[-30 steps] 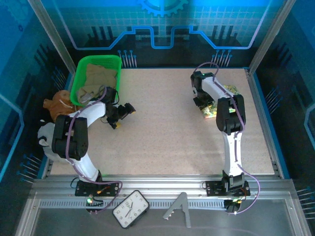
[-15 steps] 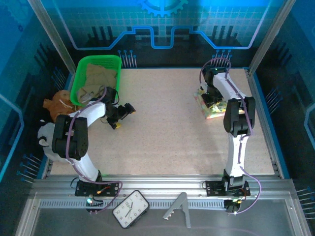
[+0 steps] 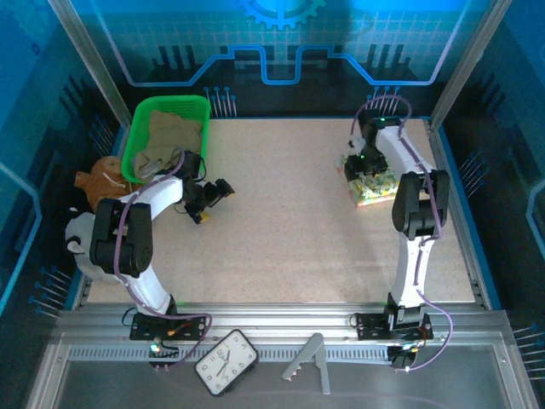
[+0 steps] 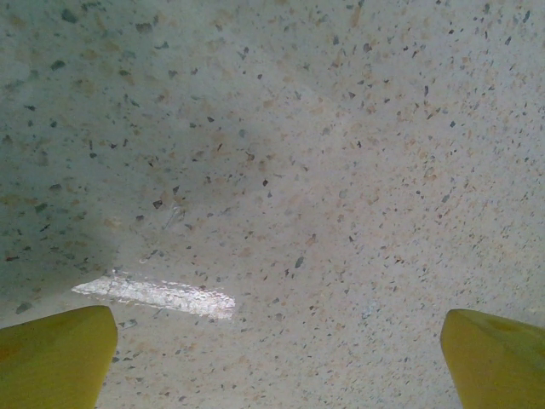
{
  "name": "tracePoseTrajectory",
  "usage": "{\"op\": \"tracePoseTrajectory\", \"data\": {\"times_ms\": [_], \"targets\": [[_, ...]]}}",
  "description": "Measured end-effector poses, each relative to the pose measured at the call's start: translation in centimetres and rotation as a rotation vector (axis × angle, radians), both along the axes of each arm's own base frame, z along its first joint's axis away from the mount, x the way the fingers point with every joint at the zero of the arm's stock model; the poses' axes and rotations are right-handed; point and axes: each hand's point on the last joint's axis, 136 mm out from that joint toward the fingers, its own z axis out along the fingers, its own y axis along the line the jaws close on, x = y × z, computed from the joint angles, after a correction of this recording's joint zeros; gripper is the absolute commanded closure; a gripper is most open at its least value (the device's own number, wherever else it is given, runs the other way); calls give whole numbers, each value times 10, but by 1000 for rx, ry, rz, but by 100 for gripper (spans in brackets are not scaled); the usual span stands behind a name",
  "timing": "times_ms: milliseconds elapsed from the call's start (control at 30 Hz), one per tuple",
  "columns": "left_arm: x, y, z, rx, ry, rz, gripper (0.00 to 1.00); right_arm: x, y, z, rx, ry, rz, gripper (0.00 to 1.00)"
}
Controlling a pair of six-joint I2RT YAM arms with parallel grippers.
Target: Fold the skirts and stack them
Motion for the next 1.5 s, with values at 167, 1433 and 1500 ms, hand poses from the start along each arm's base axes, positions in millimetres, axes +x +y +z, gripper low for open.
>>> {"op": "tracePoseTrajectory", "data": {"times_ms": [167, 1433, 1500], "targets": [[0, 0, 0, 0, 0, 0, 1, 14, -30, 7, 69, -59, -153, 41], [21, -14, 105, -58, -225, -86, 1, 74, -77, -39, 87, -46, -579, 15], [26, -9, 135, -23, -294, -92, 1, 78, -74, -31, 105, -66, -559, 15]]}}
